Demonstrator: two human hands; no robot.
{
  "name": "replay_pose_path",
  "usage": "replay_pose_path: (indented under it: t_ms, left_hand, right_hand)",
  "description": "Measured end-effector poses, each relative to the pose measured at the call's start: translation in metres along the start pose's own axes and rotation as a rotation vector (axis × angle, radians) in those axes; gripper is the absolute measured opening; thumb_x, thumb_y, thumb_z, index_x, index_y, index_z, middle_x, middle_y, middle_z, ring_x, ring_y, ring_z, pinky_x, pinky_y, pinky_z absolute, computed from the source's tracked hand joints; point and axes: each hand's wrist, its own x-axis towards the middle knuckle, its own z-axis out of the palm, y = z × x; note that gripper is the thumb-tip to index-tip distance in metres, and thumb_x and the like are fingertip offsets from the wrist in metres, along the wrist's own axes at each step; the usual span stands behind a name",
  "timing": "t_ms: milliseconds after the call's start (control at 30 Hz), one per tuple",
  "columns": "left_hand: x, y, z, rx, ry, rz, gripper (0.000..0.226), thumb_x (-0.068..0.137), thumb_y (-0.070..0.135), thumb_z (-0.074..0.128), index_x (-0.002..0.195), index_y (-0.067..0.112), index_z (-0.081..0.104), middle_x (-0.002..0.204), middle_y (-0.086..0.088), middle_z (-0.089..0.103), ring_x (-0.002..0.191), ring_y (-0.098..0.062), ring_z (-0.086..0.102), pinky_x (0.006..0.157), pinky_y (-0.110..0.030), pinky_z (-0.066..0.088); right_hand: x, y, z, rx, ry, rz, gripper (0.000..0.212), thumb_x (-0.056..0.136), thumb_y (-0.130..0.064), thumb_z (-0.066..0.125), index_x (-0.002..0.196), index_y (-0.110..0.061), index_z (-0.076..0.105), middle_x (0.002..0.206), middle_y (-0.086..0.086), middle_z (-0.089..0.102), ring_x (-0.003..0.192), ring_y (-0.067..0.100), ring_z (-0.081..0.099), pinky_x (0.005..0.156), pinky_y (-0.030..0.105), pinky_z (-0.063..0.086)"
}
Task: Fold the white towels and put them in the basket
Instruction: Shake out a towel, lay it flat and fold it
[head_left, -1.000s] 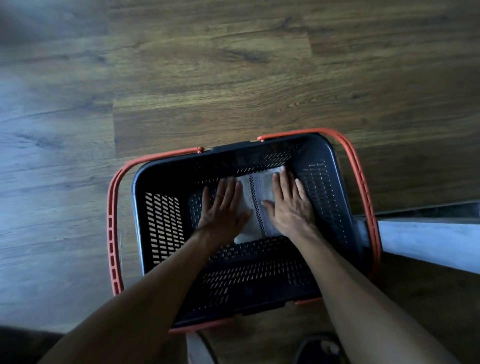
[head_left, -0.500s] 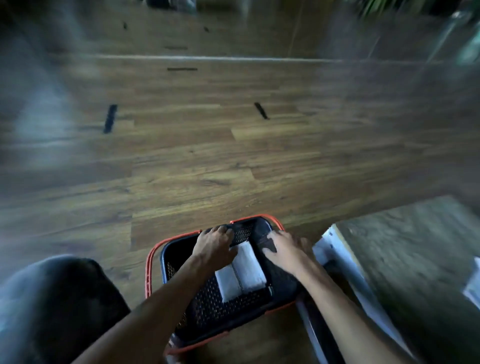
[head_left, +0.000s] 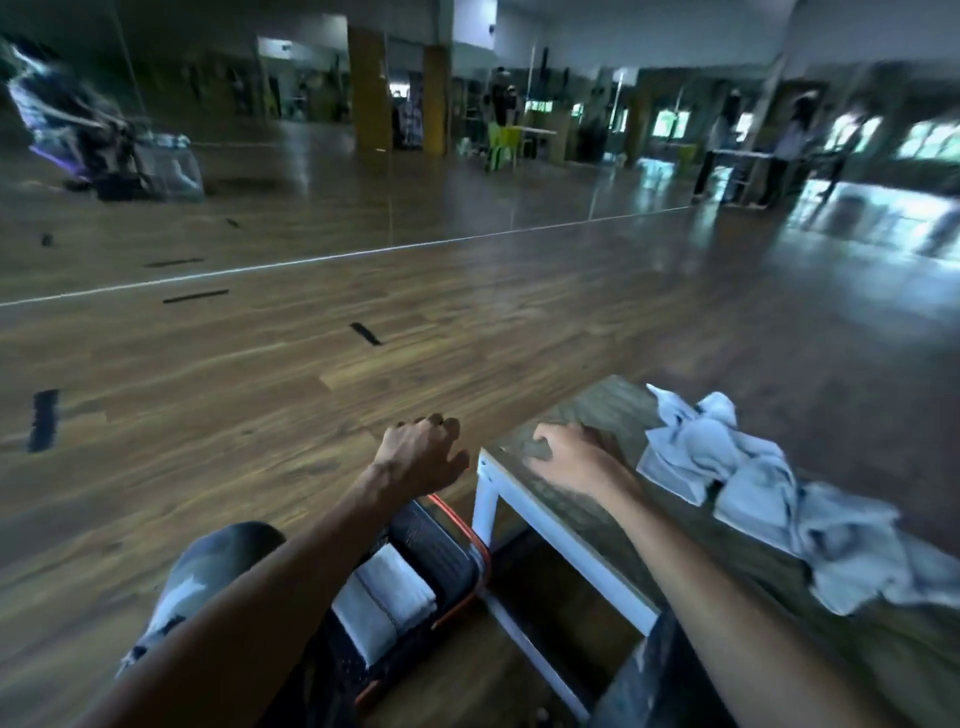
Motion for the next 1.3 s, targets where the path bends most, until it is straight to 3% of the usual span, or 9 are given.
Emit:
replay_pose_path:
  t_ms: [100, 267, 333, 600, 767, 867, 967, 1067, 1300]
  left_hand:
    - [0.013, 0.038, -0.006, -0.033, -0.019, 0.091, 0.043, 0.089, 0.051, 0.046, 0.118, 0.02, 0.054, 0.121, -0.002, 0.06, 0.105, -0.027, 0.061, 0.079, -0.038, 0.049]
    - [0.032, 0.098, -0.003, -0.047, -0.043, 0.239, 0.045, 0.091, 0.053, 0.044, 0.12, 0.02, 0.052, 0.124, -0.002, 0.058, 0.107, -0.026, 0.06, 0.08, -0.036, 0.045]
    - [0.036, 0.121, 0.004, -0.054, -0.052, 0.304, 0.045, 0.091, 0.053, 0.043, 0.12, 0.02, 0.053, 0.124, -0.002, 0.058, 0.108, -0.024, 0.059, 0.081, -0.036, 0.046]
    - [0.047, 0.205, 0.029, -0.109, -0.087, 0.501, 0.046, 0.09, 0.053, 0.046, 0.121, 0.021, 0.053, 0.124, -0.003, 0.058, 0.109, -0.025, 0.059, 0.087, -0.037, 0.047]
    - [0.057, 0.251, 0.048, -0.101, -0.099, 0.603, 0.044, 0.089, 0.052, 0.048, 0.122, 0.023, 0.053, 0.124, 0.001, 0.058, 0.113, -0.021, 0.057, 0.088, -0.037, 0.046]
    - [0.064, 0.274, 0.062, -0.109, -0.154, 0.651, 0.043, 0.089, 0.05, 0.048, 0.12, 0.021, 0.054, 0.121, 0.0, 0.059, 0.109, -0.022, 0.058, 0.087, -0.037, 0.047]
    - [0.069, 0.292, 0.075, -0.102, -0.181, 0.695, 0.042, 0.09, 0.047, 0.047, 0.119, 0.018, 0.055, 0.118, -0.003, 0.058, 0.106, -0.023, 0.058, 0.085, -0.036, 0.045]
    - [0.073, 0.304, 0.091, -0.107, -0.22, 0.718, 0.042, 0.091, 0.045, 0.045, 0.121, 0.016, 0.055, 0.118, -0.003, 0.056, 0.108, -0.022, 0.056, 0.088, -0.038, 0.04]
    - [0.088, 0.328, 0.12, -0.063, -0.24, 0.767, 0.055, 0.097, 0.037, 0.038, 0.147, 0.014, 0.031, 0.155, -0.006, 0.026, 0.141, -0.023, 0.027, 0.108, -0.042, 0.026]
  right_hand:
    - [-0.029, 0.034, -0.017, -0.017, -0.081, 0.062, 0.042, 0.087, -0.051, 0.052, 0.119, -0.024, 0.055, 0.11, 0.0, 0.062, 0.093, 0.021, 0.061, 0.059, 0.026, 0.037]
    - [-0.071, 0.091, -0.017, -0.011, -0.082, 0.21, 0.024, 0.084, -0.044, 0.052, 0.083, -0.019, 0.055, 0.07, -0.006, 0.05, 0.066, 0.015, 0.051, 0.051, 0.026, 0.029]
    - [-0.086, 0.11, -0.015, -0.02, -0.064, 0.267, 0.025, 0.084, -0.041, 0.053, 0.078, -0.017, 0.054, 0.065, -0.005, 0.046, 0.065, 0.016, 0.051, 0.052, 0.028, 0.03]
    - [-0.142, 0.179, -0.004, 0.057, -0.147, 0.46, 0.025, 0.087, -0.043, 0.05, 0.087, -0.019, 0.057, 0.09, 0.001, 0.061, 0.089, 0.022, 0.061, 0.068, 0.031, 0.042]
    - [-0.169, 0.21, 0.006, 0.137, -0.088, 0.545, 0.034, 0.082, -0.04, 0.05, 0.101, -0.015, 0.062, 0.091, -0.001, 0.061, 0.085, 0.019, 0.059, 0.079, 0.038, 0.051]
    - [-0.178, 0.226, 0.021, 0.094, -0.106, 0.587, 0.034, 0.083, -0.047, 0.047, 0.094, -0.018, 0.058, 0.084, 0.0, 0.053, 0.078, 0.021, 0.053, 0.077, 0.037, 0.049]
    - [-0.178, 0.236, 0.036, 0.05, -0.125, 0.612, 0.027, 0.09, -0.04, 0.049, 0.106, -0.021, 0.059, 0.098, 0.002, 0.061, 0.096, 0.025, 0.059, 0.082, 0.035, 0.046]
    - [-0.173, 0.236, 0.052, 0.134, -0.035, 0.597, 0.027, 0.088, -0.037, 0.044, 0.104, -0.019, 0.056, 0.106, 0.003, 0.063, 0.098, 0.025, 0.06, 0.084, 0.039, 0.048]
    - [-0.143, 0.244, 0.084, 0.071, 0.131, 0.502, 0.032, 0.093, -0.035, 0.042, 0.112, -0.012, 0.055, 0.116, 0.005, 0.057, 0.101, 0.025, 0.058, 0.075, 0.036, 0.046]
